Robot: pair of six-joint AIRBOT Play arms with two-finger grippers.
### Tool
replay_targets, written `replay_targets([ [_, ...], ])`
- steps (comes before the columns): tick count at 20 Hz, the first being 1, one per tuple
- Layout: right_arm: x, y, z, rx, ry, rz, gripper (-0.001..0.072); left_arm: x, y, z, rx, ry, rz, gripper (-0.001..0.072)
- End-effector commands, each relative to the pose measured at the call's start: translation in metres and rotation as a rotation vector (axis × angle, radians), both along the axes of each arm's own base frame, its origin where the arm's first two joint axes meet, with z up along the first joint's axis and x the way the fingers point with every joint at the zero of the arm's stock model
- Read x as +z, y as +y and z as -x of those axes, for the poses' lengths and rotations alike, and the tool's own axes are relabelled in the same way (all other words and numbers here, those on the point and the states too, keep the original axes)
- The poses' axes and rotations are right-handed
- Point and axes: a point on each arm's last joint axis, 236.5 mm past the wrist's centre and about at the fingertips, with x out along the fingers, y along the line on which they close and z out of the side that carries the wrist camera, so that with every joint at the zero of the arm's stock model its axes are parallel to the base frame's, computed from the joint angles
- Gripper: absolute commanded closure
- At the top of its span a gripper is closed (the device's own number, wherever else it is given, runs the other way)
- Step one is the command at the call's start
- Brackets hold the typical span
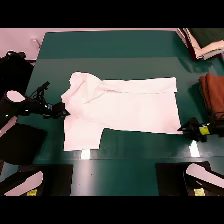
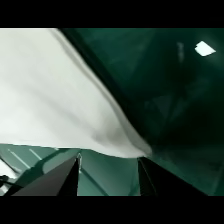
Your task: Fold the shirts.
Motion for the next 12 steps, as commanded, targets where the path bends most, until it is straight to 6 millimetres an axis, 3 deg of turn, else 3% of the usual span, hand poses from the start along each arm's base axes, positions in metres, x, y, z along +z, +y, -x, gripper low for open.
replay_targets([
  [1,-0.012,0.010,-0.026,-0.086,-0.092,0.004,0.0326,0.001,0.001,-0.002,0.003,-0.008,-0.002,0.0679],
  [4,-0.002,0.024,-0.055,0.046,-0.174,0.074,0.0632,0.005,0.001,-0.003,0.005,-0.021,-0.004,0.0681],
  [5,0.007,0.030,-0.064,0.106,-0.205,0.089,0.0693,0.014,0.002,-0.005,0.010,-0.057,-0.009,0.0681],
  [7,0.040,0.043,-0.090,0.208,-0.309,0.125,0.0694,0.047,0.005,-0.007,0.024,-0.163,-0.029,0.0682],
  [9,0.100,0.048,-0.123,0.273,-0.488,0.202,0.0694,0.107,0.010,-0.003,0.025,-0.300,-0.065,0.0681],
  [10,0.144,0.049,-0.137,0.298,-0.602,0.253,0.0694,0.146,0.010,0.000,0.012,-0.387,-0.082,0.0681],
  [12,0.246,0.048,-0.151,0.324,-0.840,0.370,0.0694,0.246,0.009,0.009,0.003,-0.615,-0.113,0.0681],
])
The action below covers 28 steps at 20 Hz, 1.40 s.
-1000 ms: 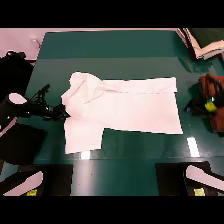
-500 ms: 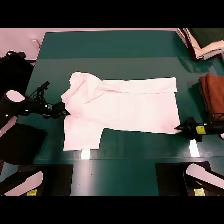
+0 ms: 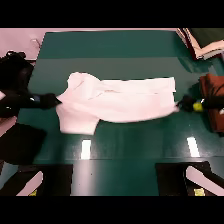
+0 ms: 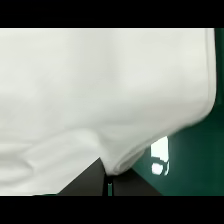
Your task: Fold the shirts.
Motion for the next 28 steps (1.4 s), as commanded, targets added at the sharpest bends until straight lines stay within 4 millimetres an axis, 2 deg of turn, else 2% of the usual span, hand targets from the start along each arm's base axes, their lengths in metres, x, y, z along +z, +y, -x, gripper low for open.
replay_targets([
  [1,0.163,0.011,-0.014,0.070,-0.393,0.144,0.0694,0.160,0.000,0.031,0.003,-0.366,-0.054,0.0681],
  [2,0.219,0.010,-0.007,0.061,-0.530,0.202,0.0694,0.214,0.000,0.043,0.013,-0.497,-0.061,0.0681],
  [3,0.268,0.009,0.005,0.047,-0.646,0.255,0.0694,0.270,-0.002,0.063,0.011,-0.634,-0.076,0.0681],
  [4,0.314,0.009,0.022,0.030,-0.754,0.311,0.0694,0.316,-0.002,0.084,0.028,-0.754,-0.083,0.0681],
  [5,0.349,0.008,0.039,0.010,-0.836,0.363,0.0694,0.360,-0.002,0.109,0.045,-0.878,-0.091,0.0681],
  [6,0.379,0.007,0.058,-0.012,-0.903,0.418,0.0694,0.393,0.000,0.133,0.065,-0.984,-0.108,0.0682],
  [7,0.400,0.007,0.073,-0.030,-0.949,0.465,0.0694,0.422,0.005,0.155,0.103,-1.076,-0.115,0.0682],
  [9,0.428,0.004,0.095,-0.088,-0.991,0.521,0.0694,0.461,0.018,0.189,0.181,-1.214,-0.139,0.0682],
  [11,0.438,-0.001,0.102,-0.124,-0.988,0.551,0.0695,0.478,0.029,0.199,0.235,-1.277,-0.162,0.0683],
  [12,0.438,-0.003,0.101,-0.130,-0.966,0.543,0.0695,0.476,0.029,0.194,0.236,-1.263,-0.161,0.0683],
  [13,0.435,-0.005,0.097,-0.116,-0.946,0.535,0.0695,0.468,0.030,0.179,0.228,-1.220,-0.165,0.0683],
  [15,0.418,-0.005,0.078,-0.079,-0.882,0.466,0.0696,0.437,0.027,0.132,0.184,-1.068,-0.171,0.0683],
  [17,0.379,-0.004,0.046,-0.011,-0.773,0.376,0.0696,0.389,0.020,0.074,0.118,-0.862,-0.146,0.0682],
  [19,0.317,-0.013,0.008,0.019,-0.588,0.349,0.0696,0.325,0.009,0.013,0.045,-0.641,-0.083,0.0681],
  [21,0.242,-0.026,-0.022,0.037,-0.359,0.390,0.0695,0.241,0.006,-0.040,0.009,-0.392,-0.045,0.0681],
  [23,0.164,-0.032,-0.042,0.084,-0.135,0.428,0.0696,0.152,0.001,-0.077,-0.027,-0.170,-0.040,0.0681],
  [25,0.107,-0.031,-0.058,0.120,0.016,0.419,0.0696,0.073,-0.011,-0.104,-0.062,-0.003,-0.040,0.0681],
  [27,0.067,-0.033,-0.073,0.134,0.111,0.397,0.0696,0.016,-0.022,-0.129,-0.084,0.090,-0.050,0.0681],
  [28,0.050,-0.034,-0.081,0.141,0.148,0.389,0.0696,-0.005,-0.026,-0.144,-0.075,0.107,-0.045,0.0680],
])
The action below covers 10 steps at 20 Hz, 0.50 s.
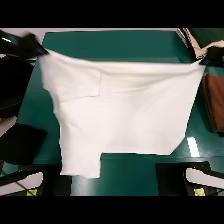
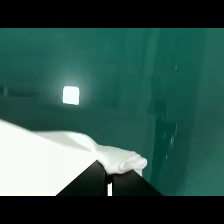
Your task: Fold the shirts.
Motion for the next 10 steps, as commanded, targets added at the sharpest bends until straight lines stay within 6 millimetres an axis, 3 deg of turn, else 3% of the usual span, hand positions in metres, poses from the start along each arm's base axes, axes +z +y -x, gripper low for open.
replay_targets([
  [1,-0.079,-0.006,-0.021,-0.004,0.199,0.021,0.0696,-0.102,-0.013,-0.042,0.000,0.152,0.002,0.0680],
  [5,-0.107,-0.014,-0.057,-0.013,0.214,0.009,0.0695,-0.138,0.000,-0.074,0.060,0.150,0.001,0.0679],
  [8,-0.119,-0.016,-0.074,-0.009,0.221,0.008,0.0696,-0.145,0.001,-0.075,0.001,0.126,-0.047,0.0679],
  [10,-0.126,-0.016,-0.069,-0.002,0.256,0.005,0.0695,-0.152,0.005,-0.066,-0.044,0.147,-0.088,0.0679],
])
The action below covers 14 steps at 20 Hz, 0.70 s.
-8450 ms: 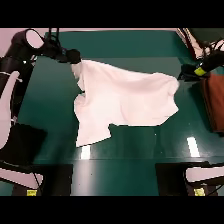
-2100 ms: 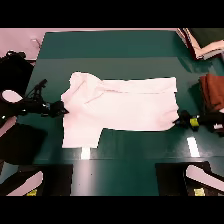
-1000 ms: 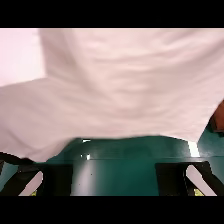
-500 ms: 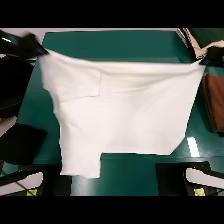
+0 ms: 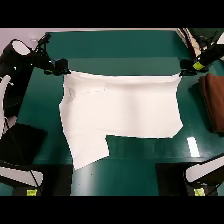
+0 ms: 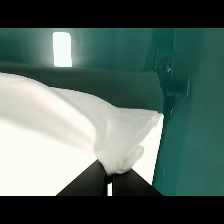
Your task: Fold the shirts.
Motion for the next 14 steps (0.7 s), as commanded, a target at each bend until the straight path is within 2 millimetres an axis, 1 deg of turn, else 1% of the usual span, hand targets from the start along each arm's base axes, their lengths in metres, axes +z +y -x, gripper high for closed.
replay_targets([
  [1,-0.018,0.000,0.004,0.015,0.064,-0.004,0.0696,-0.022,0.014,0.011,-0.064,0.049,-0.081,0.0679],
  [3,-0.027,0.001,0.018,0.023,0.091,-0.006,0.0696,-0.038,0.025,0.028,-0.093,0.125,-0.150,0.0678],
  [4,-0.032,0.003,0.024,0.017,0.097,-0.008,0.0695,-0.047,0.025,0.037,-0.103,0.161,-0.151,0.0678],
  [7,-0.056,0.007,0.045,0.000,0.122,-0.018,0.0693,-0.074,0.023,0.051,-0.101,0.223,-0.138,0.0678],
  [9,-0.070,0.009,0.054,-0.015,0.130,-0.022,0.0693,-0.095,0.023,0.064,-0.095,0.274,-0.131,0.0678],
  [10,-0.075,0.015,0.057,-0.019,0.131,-0.048,0.0651,-0.103,0.023,0.070,-0.080,0.304,-0.125,0.0677],
  [11,-0.077,0.023,0.058,-0.031,0.130,-0.092,0.0447,-0.108,0.023,0.074,-0.053,0.332,-0.114,0.0675],
  [12,-0.076,0.032,0.058,-0.043,0.130,-0.146,0.0340,-0.109,0.023,0.077,-0.044,0.346,-0.110,0.0573],
  [13,-0.071,0.036,0.057,-0.053,0.124,-0.183,0.0340,-0.105,0.022,0.079,-0.033,0.358,-0.103,0.0271],
  [14,-0.064,0.041,0.058,-0.051,0.117,-0.207,0.0340,-0.099,0.022,0.084,-0.023,0.370,-0.098,0.0140],
])
